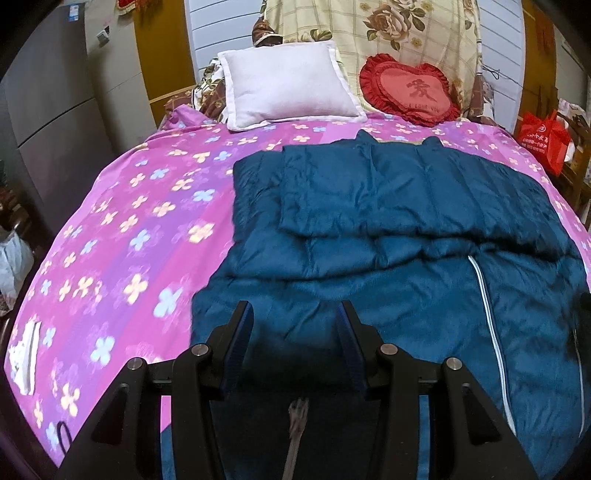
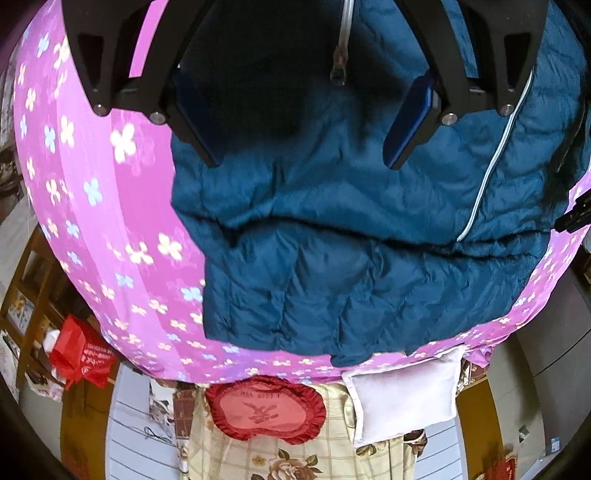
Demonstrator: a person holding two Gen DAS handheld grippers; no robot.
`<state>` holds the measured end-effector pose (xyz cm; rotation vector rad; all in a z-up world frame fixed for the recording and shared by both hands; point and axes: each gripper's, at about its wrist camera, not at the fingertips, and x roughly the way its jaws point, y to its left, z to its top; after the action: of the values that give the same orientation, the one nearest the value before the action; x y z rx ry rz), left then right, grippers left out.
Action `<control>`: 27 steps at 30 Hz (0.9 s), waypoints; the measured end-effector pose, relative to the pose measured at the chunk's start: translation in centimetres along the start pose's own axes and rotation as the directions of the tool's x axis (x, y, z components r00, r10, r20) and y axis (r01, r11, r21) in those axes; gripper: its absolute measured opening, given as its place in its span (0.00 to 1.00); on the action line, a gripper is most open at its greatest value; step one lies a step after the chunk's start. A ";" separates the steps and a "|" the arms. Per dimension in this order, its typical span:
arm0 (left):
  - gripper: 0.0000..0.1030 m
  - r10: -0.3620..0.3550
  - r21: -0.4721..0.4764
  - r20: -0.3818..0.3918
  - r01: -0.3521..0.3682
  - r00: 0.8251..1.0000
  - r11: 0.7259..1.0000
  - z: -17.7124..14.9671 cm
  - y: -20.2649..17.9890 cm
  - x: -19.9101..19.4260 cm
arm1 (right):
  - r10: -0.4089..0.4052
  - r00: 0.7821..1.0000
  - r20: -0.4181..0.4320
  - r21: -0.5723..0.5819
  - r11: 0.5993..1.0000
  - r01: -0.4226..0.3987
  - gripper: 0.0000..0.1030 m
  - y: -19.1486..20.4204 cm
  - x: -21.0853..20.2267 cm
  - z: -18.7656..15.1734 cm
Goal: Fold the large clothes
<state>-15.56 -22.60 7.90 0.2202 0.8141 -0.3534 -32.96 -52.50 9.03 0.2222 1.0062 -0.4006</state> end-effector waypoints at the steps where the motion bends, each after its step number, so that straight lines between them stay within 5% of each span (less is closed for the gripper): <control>1: 0.28 0.001 -0.001 -0.001 -0.001 1.000 1.000 -0.3 0.2 -0.2 | 0.000 1.000 -0.007 0.005 1.000 0.001 0.88 -0.1 -0.1 -0.4; 27: 0.28 -0.059 -0.018 -0.131 0.057 0.990 0.998 -10.2 4.9 -6.9 | 0.033 0.994 -0.108 -0.012 0.999 -0.035 0.88 -0.2 -6.5 -10.9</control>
<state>-24.80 -13.26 6.47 0.2079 0.9544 -0.3907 -44.56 -47.30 8.91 0.2499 1.1096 -0.3532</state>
